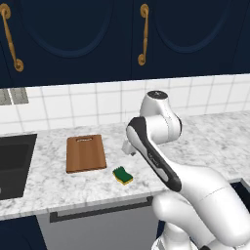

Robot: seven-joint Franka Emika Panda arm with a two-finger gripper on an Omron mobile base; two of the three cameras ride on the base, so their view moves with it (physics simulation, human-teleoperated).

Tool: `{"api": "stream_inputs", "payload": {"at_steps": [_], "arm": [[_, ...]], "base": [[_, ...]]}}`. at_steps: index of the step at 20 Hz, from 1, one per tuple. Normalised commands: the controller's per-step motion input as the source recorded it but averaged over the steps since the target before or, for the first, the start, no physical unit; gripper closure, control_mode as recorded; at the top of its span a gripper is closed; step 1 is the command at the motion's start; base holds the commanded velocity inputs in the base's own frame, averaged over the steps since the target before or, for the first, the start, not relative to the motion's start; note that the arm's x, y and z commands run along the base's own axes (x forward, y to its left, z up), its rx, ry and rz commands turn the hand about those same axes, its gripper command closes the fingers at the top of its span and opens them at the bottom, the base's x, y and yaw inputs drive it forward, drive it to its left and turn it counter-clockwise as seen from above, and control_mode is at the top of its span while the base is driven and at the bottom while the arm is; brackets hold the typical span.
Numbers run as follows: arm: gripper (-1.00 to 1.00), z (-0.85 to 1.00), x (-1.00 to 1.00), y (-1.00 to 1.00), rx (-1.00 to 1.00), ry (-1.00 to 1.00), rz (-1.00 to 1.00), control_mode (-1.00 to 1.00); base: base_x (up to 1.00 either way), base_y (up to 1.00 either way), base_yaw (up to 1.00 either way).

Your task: Pick up the sponge from the counter and clean the cutting board by briefly scrubbing or pressing down on the cutting board. Once finished, release the sponge.

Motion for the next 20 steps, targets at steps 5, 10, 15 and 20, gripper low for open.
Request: {"api": "stream_inputs", "payload": {"at_steps": [5, 10, 15, 20], "arm": [[-1.0, -0.46, 0.41, 0.41, -0.04, 0.0, 0.15, -1.0], [-1.0, -0.47, 0.39, 0.14, -0.01, 0.01, 0.06, -1.0], [-1.0, -0.51, 0.4, 0.16, 0.0, 0.02, 0.0, -1.0], [-1.0, -0.28, 0.06, 0.0, 0.0, 0.1, 0.0, -1.0]], "base": [[0.0, 0.0, 0.0], [0.0, 0.0, 0.0], [0.0, 0.0, 0.0], [0.0, 0.0, 0.0]]}}
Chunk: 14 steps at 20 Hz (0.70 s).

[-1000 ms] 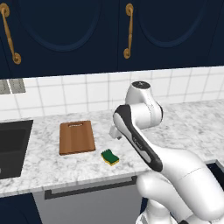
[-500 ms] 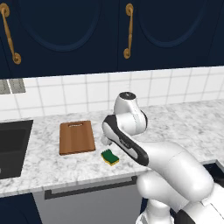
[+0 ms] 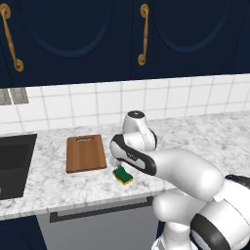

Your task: Pick up the sponge from the counter and clean the cutting board by briefly scrubbing or pressing down on the cutting board. Once finished, release the sponge.

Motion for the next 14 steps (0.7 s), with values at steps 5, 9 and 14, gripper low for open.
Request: {"api": "stream_inputs", "payload": {"at_steps": [5, 9, 14], "arm": [[-1.0, -0.24, -0.11, 0.03, -0.01, 0.1, 0.0, -1.0], [-1.0, -0.48, -0.01, 0.13, -0.02, 0.0, 0.0, -1.0], [-1.0, -0.33, 0.0, 0.01, 0.0, 0.01, 0.0, -1.0]], "base": [[0.0, 0.0, 0.0], [0.0, 0.0, 0.0], [0.0, 0.0, 0.0]]}}
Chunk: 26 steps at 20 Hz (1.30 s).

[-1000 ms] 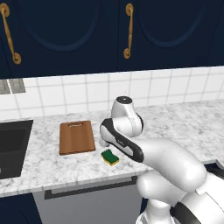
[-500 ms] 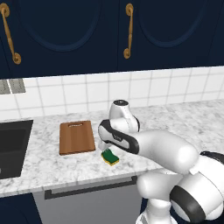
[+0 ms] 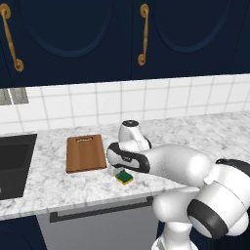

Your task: Pick up the sponge from the counter and clean the cutting board by briefly scrubbing or pressing down on the cutting board. Once finished, release the sponge.

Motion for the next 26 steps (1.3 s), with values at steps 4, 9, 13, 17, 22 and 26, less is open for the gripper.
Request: {"api": "stream_inputs", "payload": {"at_steps": [4, 9, 13, 17, 22, 26], "arm": [[-1.0, -0.28, 0.0, 0.0, 0.0, 0.04, 0.0, -1.0], [-1.0, -0.24, 0.07, 0.0, 0.0, 0.05, 0.0, -1.0], [-1.0, -0.2, 0.18, 0.0, 0.0, 0.05, 0.0, -1.0], [-1.0, -0.16, 0.21, 0.0, 0.0, 0.04, 0.0, -1.0], [1.0, -0.02, 0.03, 0.03, 0.0, 0.0, 0.0, -1.0], [1.0, -0.06, 0.0, 0.08, 0.0, 0.0, 0.0, -1.0]], "base": [[0.0, 0.0, 0.0], [0.0, 0.0, 0.0], [0.0, 0.0, 0.0], [0.0, 0.0, 0.0], [0.0, 0.0, 0.0], [0.0, 0.0, 0.0]]}}
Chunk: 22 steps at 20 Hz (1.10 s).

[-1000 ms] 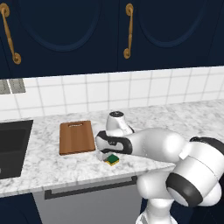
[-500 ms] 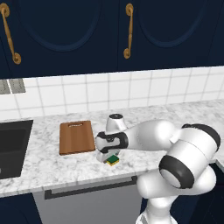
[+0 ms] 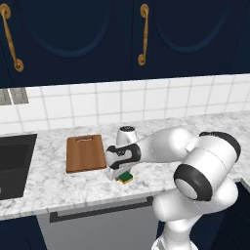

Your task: Pick up the sponge from the counter and clean the cutting board by briefly scrubbing or pressing down on the cutting board. Once finished, release the sponge.

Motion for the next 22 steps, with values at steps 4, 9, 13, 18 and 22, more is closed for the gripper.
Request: {"api": "stream_inputs", "payload": {"at_steps": [4, 9, 13, 18, 22], "arm": [[1.0, 0.38, -0.23, 0.02, 0.0, -0.06, -0.02, -1.0], [1.0, 0.8, -0.21, 0.44, 0.0, -0.14, -0.18, -1.0], [1.0, 0.51, 0.08, 0.78, 0.01, -0.12, -0.2, -1.0], [1.0, 0.03, 0.46, 0.81, 0.0, -0.02, -0.18, -1.0], [1.0, 0.0, 0.54, 0.53, 0.0, -0.01, -0.13, -1.0]], "base": [[0.0, 0.0, 0.0], [0.0, 0.0, 0.0], [0.0, 0.0, 0.0], [0.0, 0.0, 0.0], [0.0, 0.0, 0.0]]}}
